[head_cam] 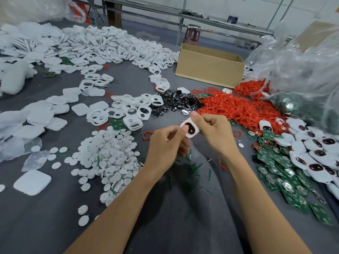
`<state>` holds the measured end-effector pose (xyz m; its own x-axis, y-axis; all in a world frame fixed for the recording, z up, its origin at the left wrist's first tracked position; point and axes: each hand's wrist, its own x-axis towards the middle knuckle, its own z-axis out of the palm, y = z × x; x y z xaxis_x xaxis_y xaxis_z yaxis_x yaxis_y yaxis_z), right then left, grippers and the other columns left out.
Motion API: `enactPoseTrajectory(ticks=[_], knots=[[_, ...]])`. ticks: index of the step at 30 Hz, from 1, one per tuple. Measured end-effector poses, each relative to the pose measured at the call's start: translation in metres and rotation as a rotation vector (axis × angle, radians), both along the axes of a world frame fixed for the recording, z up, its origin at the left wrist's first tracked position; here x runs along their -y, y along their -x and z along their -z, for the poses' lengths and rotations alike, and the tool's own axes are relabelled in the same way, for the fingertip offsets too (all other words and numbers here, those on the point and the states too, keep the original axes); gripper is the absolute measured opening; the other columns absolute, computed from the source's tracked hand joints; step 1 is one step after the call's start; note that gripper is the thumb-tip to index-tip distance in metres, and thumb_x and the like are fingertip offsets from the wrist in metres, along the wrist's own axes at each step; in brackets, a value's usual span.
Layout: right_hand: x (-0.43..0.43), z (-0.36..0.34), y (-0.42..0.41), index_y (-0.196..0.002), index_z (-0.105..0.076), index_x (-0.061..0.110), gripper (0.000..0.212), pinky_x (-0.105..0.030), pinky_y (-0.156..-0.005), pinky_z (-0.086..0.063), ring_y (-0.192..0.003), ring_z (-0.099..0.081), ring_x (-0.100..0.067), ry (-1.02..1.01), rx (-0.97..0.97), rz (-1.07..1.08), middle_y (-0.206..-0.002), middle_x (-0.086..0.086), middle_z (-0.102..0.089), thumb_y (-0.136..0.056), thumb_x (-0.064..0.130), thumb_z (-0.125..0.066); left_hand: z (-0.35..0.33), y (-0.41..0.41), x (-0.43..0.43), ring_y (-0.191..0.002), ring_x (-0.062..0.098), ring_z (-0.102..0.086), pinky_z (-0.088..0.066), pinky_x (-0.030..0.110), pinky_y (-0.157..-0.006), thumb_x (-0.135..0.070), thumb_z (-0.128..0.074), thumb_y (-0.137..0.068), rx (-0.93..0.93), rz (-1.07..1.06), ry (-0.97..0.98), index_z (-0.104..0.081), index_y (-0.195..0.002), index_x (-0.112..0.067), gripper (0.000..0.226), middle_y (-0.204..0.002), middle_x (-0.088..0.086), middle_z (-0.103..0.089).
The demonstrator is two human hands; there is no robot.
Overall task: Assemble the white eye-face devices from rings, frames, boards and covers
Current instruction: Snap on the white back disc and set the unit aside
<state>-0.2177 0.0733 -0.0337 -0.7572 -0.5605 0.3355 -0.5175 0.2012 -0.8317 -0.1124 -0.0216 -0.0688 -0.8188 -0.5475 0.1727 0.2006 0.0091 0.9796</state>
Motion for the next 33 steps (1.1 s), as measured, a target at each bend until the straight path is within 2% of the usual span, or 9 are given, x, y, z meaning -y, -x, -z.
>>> enactPoseTrajectory(ticks=[5, 8, 12, 17, 19, 22, 26, 30, 33], knots=[[0.001, -0.003, 0.001, -0.069, -0.058, -0.007, 0.052, -0.025, -0.052, -0.034, -0.046, -0.040, -0.010, -0.104, 0.120, -0.104, -0.053, -0.007, -0.050, -0.101, 0.031, -0.044, -0.001, 0.000, 0.002, -0.046, 0.014, -0.058, -0.046, 0.025, -0.045, -0.025, -0.052, -0.100, 0.032, -0.019, 0.042, -0.067, -0.077, -0.010, 0.031, -0.060, 0.003, -0.069], [-0.001, -0.008, -0.001, -0.077, -0.061, 0.002, 0.042, -0.018, -0.047, -0.031, -0.045, -0.039, -0.008, -0.062, 0.310, -0.221, -0.055, -0.007, -0.049, -0.104, 0.024, -0.037, -0.004, -0.002, 0.003, -0.044, 0.010, -0.050, -0.040, 0.018, -0.045, -0.023, -0.052, -0.100, 0.002, 0.000, 0.028, -0.065, -0.069, -0.012, 0.036, -0.051, 0.000, -0.060], [-0.001, -0.009, 0.000, -0.086, -0.064, -0.009, 0.040, -0.020, -0.047, -0.028, -0.048, -0.036, -0.013, 0.018, 0.347, -0.229, -0.050, -0.004, -0.049, -0.102, 0.020, -0.041, -0.008, -0.004, 0.002, -0.042, 0.008, -0.041, -0.035, 0.015, -0.045, -0.020, -0.051, -0.099, -0.031, 0.018, -0.022, -0.063, -0.063, -0.009, 0.039, -0.045, -0.001, -0.050], [-0.003, -0.009, -0.003, -0.104, -0.061, -0.003, 0.019, -0.017, -0.048, -0.042, -0.049, -0.055, -0.011, 0.062, 0.450, -0.378, -0.068, -0.011, -0.065, -0.097, 0.009, -0.047, -0.008, -0.003, 0.005, -0.042, 0.006, -0.042, -0.032, 0.015, -0.041, -0.022, -0.047, -0.102, -0.023, -0.121, -0.116, -0.064, -0.062, -0.016, 0.044, -0.047, -0.004, -0.053], [-0.003, -0.008, -0.005, -0.102, -0.059, 0.003, 0.013, -0.018, -0.052, -0.048, -0.054, -0.061, -0.012, 0.034, 0.496, -0.427, -0.073, -0.012, -0.067, -0.095, 0.001, -0.048, -0.006, -0.001, 0.006, -0.046, 0.010, -0.043, -0.033, 0.019, -0.041, -0.024, -0.047, -0.102, -0.002, -0.182, -0.122, -0.062, -0.068, -0.015, 0.038, -0.053, -0.001, -0.055], [0.000, -0.004, -0.009, -0.101, -0.056, 0.001, 0.012, -0.019, -0.055, -0.051, -0.057, -0.063, -0.011, 0.002, 0.530, -0.424, -0.068, -0.001, -0.069, -0.095, -0.006, -0.048, -0.003, 0.000, 0.009, -0.048, 0.017, -0.044, -0.033, 0.021, -0.037, -0.024, -0.050, -0.100, 0.031, -0.234, -0.137, -0.058, -0.070, -0.013, 0.034, -0.054, -0.001, -0.054], [0.006, -0.003, -0.015, -0.107, -0.054, -0.006, 0.015, -0.022, -0.054, -0.053, -0.057, -0.065, -0.015, -0.051, 0.517, -0.415, -0.076, -0.011, -0.069, -0.094, -0.008, -0.047, -0.002, 0.001, 0.011, -0.044, 0.011, -0.046, -0.035, 0.020, -0.039, -0.024, -0.050, -0.100, 0.043, -0.254, -0.157, -0.057, -0.067, -0.013, 0.036, -0.049, -0.003, -0.055], [0.009, -0.001, -0.021, -0.099, -0.056, -0.004, 0.014, -0.027, -0.053, -0.051, -0.051, -0.063, -0.015, 0.017, 0.416, -0.362, -0.065, -0.008, -0.068, -0.091, -0.012, -0.048, -0.002, 0.001, 0.012, -0.044, 0.011, -0.045, -0.034, 0.021, -0.040, -0.025, -0.050, -0.101, 0.028, -0.259, -0.156, -0.055, -0.065, -0.015, 0.038, -0.049, -0.005, -0.052], [0.010, 0.000, -0.024, -0.098, -0.056, -0.004, 0.013, -0.028, -0.052, -0.049, -0.048, -0.061, -0.015, 0.067, 0.424, -0.340, -0.063, -0.008, -0.067, -0.091, -0.013, -0.049, -0.001, 0.001, 0.012, -0.046, 0.012, -0.044, -0.034, 0.022, -0.041, -0.026, -0.050, -0.101, 0.023, -0.268, -0.157, -0.054, -0.063, -0.017, 0.038, -0.050, -0.004, -0.051]])
